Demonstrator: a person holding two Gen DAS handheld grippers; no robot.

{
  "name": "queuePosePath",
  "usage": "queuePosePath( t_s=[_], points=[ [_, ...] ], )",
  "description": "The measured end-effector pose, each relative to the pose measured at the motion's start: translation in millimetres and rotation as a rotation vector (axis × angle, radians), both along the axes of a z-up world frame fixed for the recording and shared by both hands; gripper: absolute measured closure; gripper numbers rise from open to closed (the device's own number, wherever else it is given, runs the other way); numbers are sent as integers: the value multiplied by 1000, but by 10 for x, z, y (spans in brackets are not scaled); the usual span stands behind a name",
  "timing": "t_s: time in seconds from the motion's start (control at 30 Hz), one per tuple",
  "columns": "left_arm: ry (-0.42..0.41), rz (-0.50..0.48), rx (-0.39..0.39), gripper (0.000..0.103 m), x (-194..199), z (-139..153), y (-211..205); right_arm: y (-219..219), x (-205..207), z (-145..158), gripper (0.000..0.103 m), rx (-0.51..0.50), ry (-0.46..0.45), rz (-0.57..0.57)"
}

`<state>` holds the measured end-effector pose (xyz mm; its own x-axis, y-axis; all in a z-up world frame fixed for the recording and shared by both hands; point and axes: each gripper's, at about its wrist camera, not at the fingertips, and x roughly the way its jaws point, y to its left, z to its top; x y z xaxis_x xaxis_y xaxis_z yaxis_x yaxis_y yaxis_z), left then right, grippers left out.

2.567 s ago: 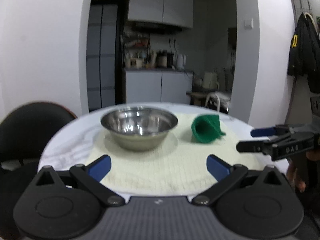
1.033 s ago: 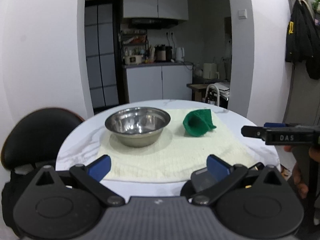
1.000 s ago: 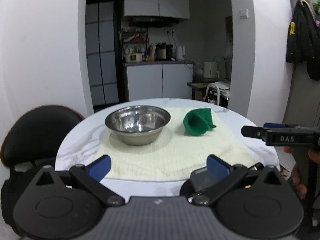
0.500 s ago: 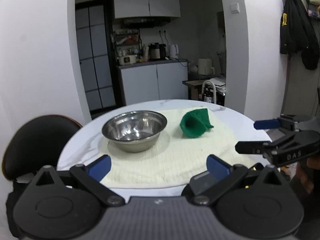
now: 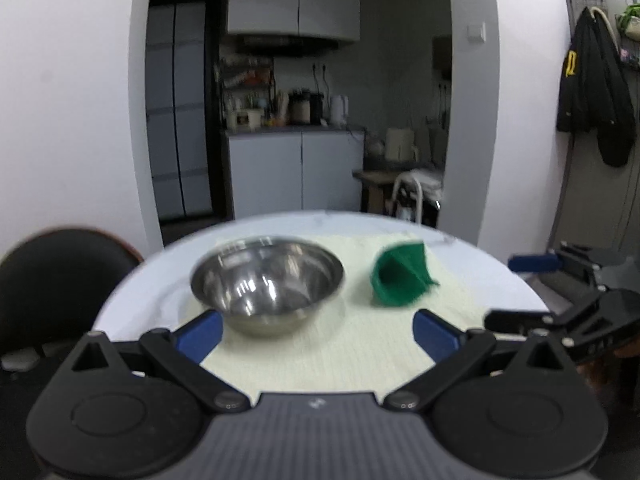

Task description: Clean bowl

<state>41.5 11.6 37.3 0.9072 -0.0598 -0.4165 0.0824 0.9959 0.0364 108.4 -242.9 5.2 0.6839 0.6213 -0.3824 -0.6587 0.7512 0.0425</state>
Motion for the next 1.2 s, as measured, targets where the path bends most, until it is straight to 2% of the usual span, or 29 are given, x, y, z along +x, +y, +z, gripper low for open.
queuePosePath(
  t_s=[0.13,0.23,0.3,0.4,0.5,0.57,0.67,0.9,1.0,1.1,1.2],
  points=[
    [4,-24,28,0,176,-22,66,-37,213,-29,0,14,59,0],
    [70,-42,-37,0,325,-27,168,-34,334,-37,0,8,106,33],
    [89,-50,-65,0,390,-51,223,-14,371,-23,0,-8,104,45],
    [91,-40,-58,0,515,-127,307,26,417,11,0,-30,83,74],
    [94,-45,-86,2,612,-199,370,63,508,25,0,-18,105,92],
    [97,-51,-81,2,665,-236,381,84,569,7,0,-10,121,94],
    [108,-57,-61,3,748,-264,411,146,678,-41,1,-38,93,99],
    [147,-24,-93,3,933,-65,588,220,877,34,1,-79,98,87],
    [150,2,-54,3,994,-59,589,262,940,50,1,-115,102,100],
    [136,2,-61,3,982,-157,600,270,997,44,1,-131,91,125],
    [155,-4,-91,3,977,-263,613,230,1058,42,1,-99,100,131]
  ],
)
